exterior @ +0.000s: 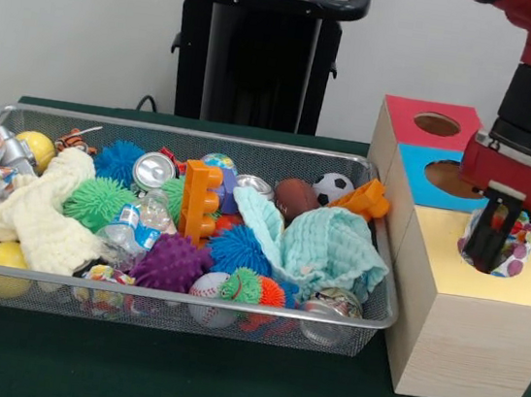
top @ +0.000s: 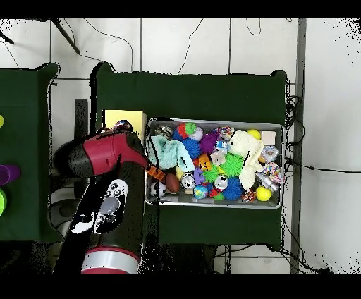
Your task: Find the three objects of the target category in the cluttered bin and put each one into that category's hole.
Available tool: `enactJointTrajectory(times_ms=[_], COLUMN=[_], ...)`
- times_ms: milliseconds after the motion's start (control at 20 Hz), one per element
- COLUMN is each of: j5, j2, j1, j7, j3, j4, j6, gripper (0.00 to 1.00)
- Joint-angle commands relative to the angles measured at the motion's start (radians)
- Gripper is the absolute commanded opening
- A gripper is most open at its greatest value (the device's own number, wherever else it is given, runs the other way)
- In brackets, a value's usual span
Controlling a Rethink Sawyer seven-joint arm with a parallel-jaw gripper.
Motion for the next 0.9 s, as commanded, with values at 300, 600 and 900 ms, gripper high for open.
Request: enactJointTrajectory(times_ms=[300, 600, 900], j5=[-0.21, -0.188, -0.193], j2=[0.26, 0.223, 0.069], j1=[0.124, 0.041, -0.075], j7=[0.029, 0.001, -0.146], j3=[-0.102, -0.024, 0.091], j4=[-0.102, -0.023, 0.117], j6=[0.004, -0.09, -0.079], gripper=[0.0, 0.0, 0.0])
